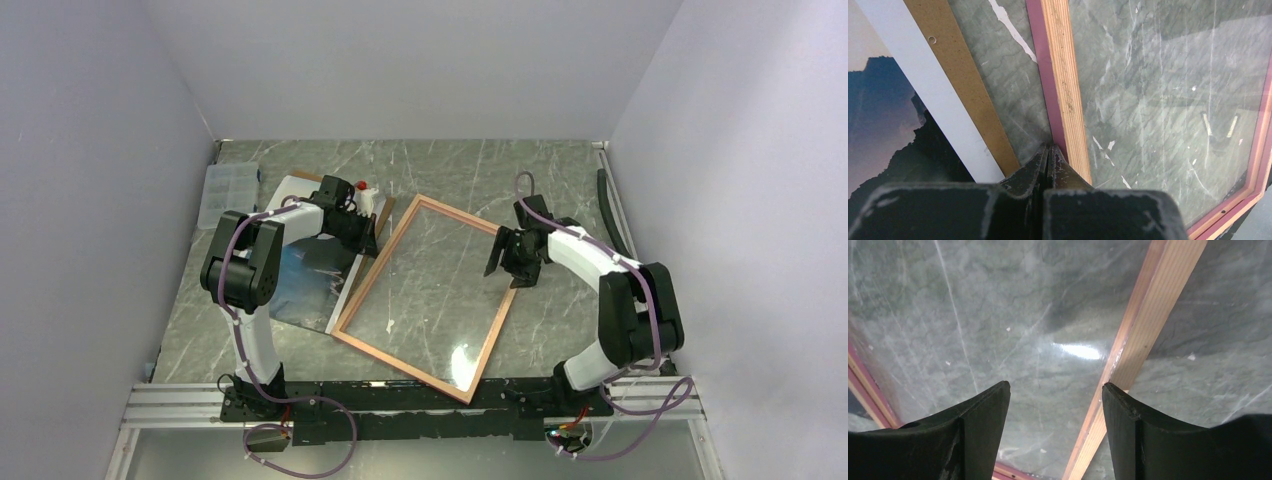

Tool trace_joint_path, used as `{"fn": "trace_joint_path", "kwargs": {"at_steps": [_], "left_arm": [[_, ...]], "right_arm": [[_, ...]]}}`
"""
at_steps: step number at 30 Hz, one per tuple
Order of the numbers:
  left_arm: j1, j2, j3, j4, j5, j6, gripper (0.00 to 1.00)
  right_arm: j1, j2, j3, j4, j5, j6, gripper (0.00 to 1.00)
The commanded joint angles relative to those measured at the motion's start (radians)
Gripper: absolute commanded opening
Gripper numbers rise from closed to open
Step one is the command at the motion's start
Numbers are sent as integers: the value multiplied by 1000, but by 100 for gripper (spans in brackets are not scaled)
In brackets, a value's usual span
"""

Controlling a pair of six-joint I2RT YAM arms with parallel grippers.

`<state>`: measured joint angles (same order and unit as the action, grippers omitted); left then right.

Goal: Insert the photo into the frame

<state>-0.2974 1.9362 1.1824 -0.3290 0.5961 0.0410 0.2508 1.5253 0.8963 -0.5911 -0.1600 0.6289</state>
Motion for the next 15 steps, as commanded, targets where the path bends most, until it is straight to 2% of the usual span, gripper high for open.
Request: {"fn": "trace_joint_path", "kwargs": {"at_steps": [1,6,15], "left_arm": [[-54,-25,-20,-37,105,-16,3],[-54,-23,-25,-30,101,-14,3],[-53,-4,-32,-17,100,-12,3]], "right_arm": [[17,105,20,221,-2,-24,70],[16,151,51,232,-16,-28,69],[12,176,29,346,-152,40,67]]}}
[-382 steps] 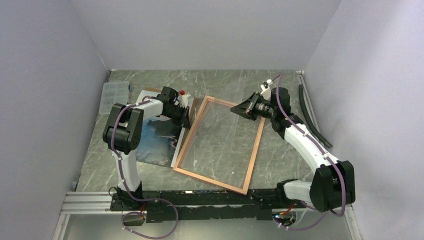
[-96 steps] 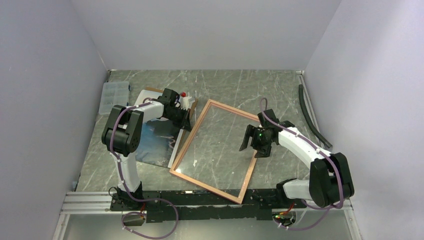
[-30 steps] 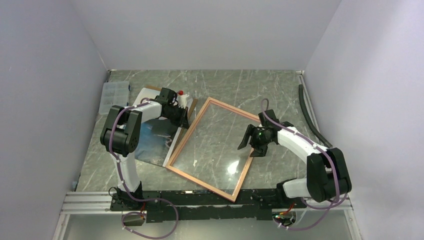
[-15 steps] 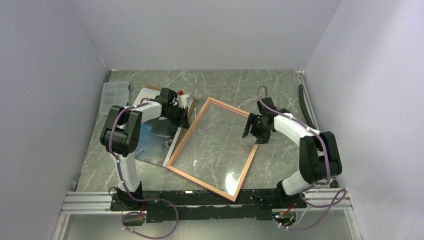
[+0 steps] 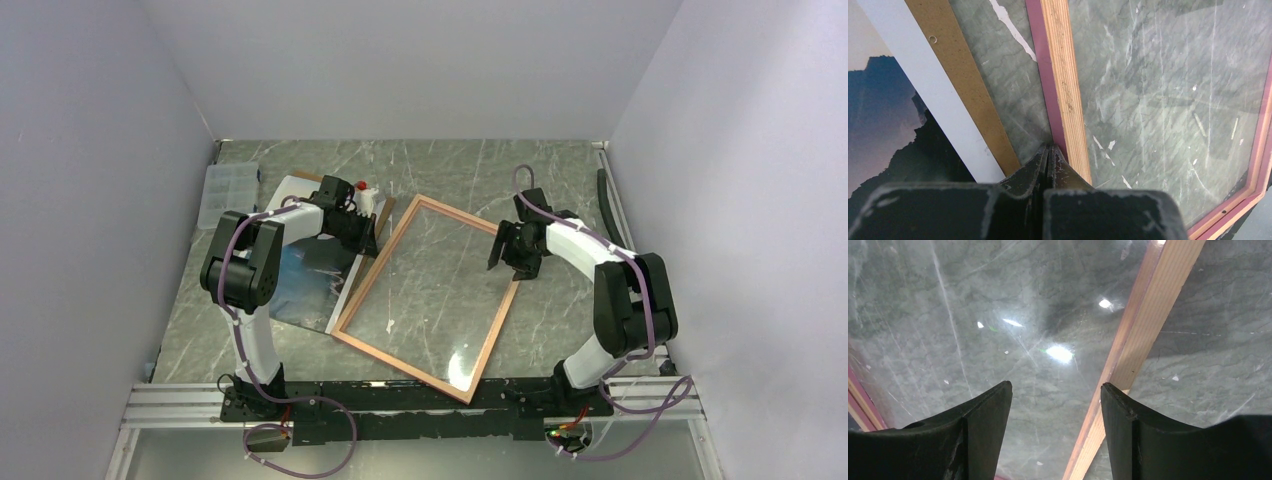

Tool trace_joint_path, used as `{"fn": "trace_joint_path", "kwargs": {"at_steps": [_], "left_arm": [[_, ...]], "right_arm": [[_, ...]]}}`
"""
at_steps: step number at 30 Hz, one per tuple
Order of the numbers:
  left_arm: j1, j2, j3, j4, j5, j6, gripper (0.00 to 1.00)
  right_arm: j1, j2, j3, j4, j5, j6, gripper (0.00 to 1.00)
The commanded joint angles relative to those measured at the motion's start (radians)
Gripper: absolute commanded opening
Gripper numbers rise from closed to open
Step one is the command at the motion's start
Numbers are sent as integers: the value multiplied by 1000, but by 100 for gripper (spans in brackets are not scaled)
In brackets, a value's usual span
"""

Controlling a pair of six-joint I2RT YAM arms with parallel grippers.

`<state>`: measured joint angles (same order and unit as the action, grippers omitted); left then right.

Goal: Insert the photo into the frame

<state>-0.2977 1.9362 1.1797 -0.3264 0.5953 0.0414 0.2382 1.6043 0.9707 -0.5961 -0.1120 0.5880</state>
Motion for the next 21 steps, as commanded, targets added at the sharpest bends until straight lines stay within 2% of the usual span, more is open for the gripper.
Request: {"fn": "trace_joint_path", "kwargs": {"at_steps": [1,9,15,21], "left_arm": [[-53,-2,-29,-18,101,-11,3],[-54,7,-35,-12,91,0,3],[-54,-1,-36,-18,88,0,3],[-30,-16,-6,-52,94,-3,3]], "right_arm": [[21,98,-51,361,-206,91,67],[3,122,-95,447,-252,162,65],[3,61,-51,378,-237,128,67],[0,-44,94,226,-241,55,74]]}}
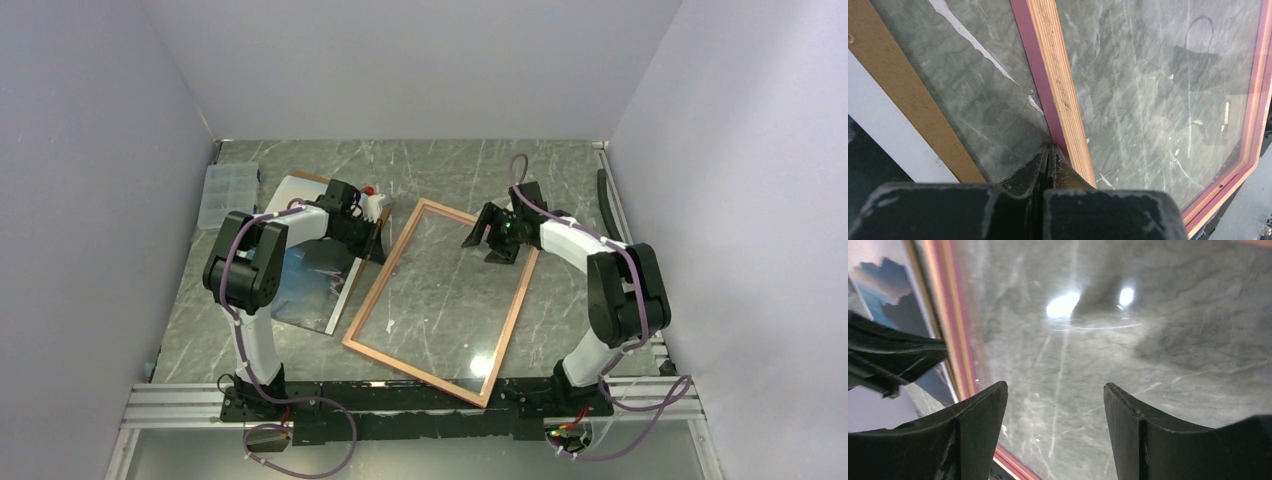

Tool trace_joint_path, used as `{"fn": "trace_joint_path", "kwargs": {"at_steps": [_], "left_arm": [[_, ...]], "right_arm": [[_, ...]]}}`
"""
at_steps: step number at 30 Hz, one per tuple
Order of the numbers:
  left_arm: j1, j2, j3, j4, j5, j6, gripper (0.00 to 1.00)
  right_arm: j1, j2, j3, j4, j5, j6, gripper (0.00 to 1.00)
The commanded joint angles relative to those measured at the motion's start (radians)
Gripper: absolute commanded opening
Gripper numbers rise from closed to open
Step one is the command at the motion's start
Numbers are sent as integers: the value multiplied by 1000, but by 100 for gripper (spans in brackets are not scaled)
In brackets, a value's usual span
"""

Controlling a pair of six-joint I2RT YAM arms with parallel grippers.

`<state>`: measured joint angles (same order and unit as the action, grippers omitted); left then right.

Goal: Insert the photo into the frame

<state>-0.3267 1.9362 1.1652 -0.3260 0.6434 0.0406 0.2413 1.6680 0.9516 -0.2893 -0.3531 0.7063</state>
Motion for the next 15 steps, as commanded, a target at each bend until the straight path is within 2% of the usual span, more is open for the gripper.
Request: {"fn": "trace_joint_path", "kwargs": {"at_steps": [1,7,10,12,15], "left_arm": [[7,-19,16,-59,49,-2,3],[41,-40,41,-89,49,11,3],[49,-48,41,-94,56,15,3],[50,-55,32,-92,63,19,3],[48,-59,24,-93,74,17,2]], "right_arm": [[-6,-129,132,-110,9,-75,77],[-74,-243,142,-261,114,-127,87],[-121,-289,103,-350,187,-133,90],[-131,-317,74,-394,255,-133,97],[-155,-360,-14,-387,275,-122,100]]}}
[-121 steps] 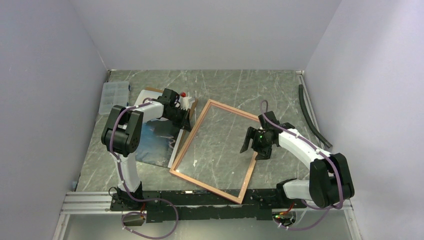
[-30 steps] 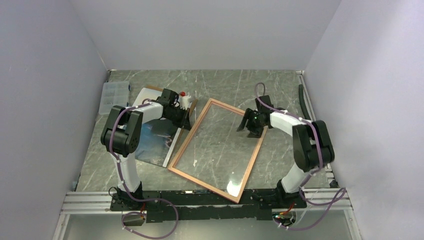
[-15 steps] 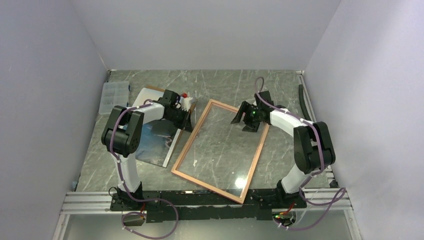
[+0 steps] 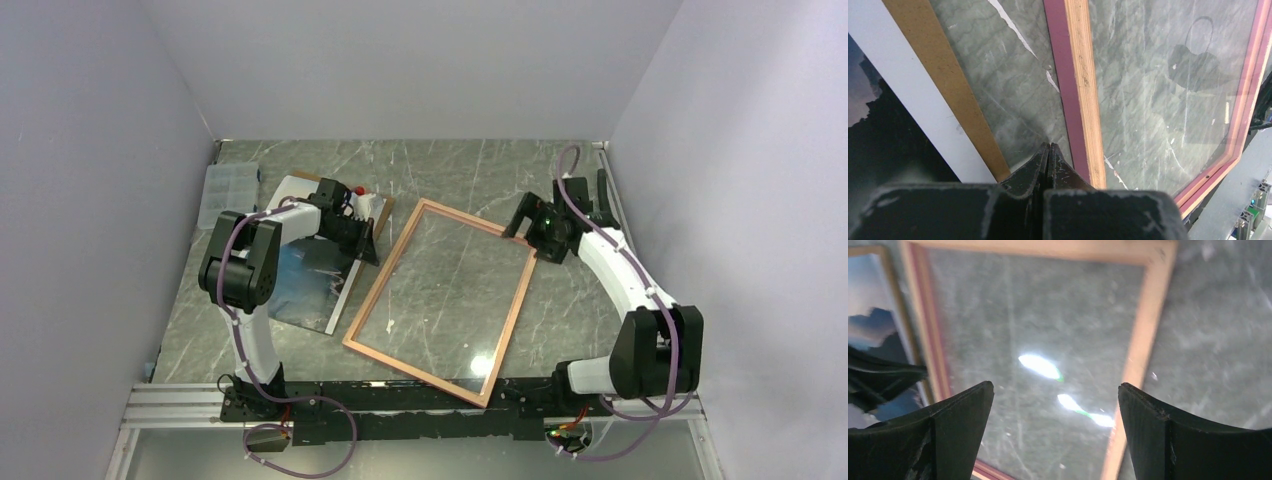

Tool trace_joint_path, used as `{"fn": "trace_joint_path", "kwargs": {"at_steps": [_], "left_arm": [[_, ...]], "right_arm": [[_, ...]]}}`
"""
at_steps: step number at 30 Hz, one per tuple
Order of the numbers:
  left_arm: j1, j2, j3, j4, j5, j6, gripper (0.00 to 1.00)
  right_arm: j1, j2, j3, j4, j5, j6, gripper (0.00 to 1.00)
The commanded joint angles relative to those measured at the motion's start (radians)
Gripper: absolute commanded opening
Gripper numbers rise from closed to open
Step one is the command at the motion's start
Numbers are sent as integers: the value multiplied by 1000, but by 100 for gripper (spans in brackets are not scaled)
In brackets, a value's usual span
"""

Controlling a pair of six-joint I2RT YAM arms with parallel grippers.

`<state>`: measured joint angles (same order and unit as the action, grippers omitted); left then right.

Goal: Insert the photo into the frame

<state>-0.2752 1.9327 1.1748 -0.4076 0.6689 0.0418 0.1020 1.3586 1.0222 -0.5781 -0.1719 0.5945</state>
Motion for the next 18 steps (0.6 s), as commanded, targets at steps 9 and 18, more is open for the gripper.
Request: {"fn": "trace_joint_path", "kwargs": {"at_steps": [9,18], "left_arm": [[-11,-61,-17,-1,64,13,3],[-21,-17,7,26,46,-1,3]], "right_arm": [[-50,64,-203,87,-98,41,100],[-58,277,-9,249,-223,109,96]]}}
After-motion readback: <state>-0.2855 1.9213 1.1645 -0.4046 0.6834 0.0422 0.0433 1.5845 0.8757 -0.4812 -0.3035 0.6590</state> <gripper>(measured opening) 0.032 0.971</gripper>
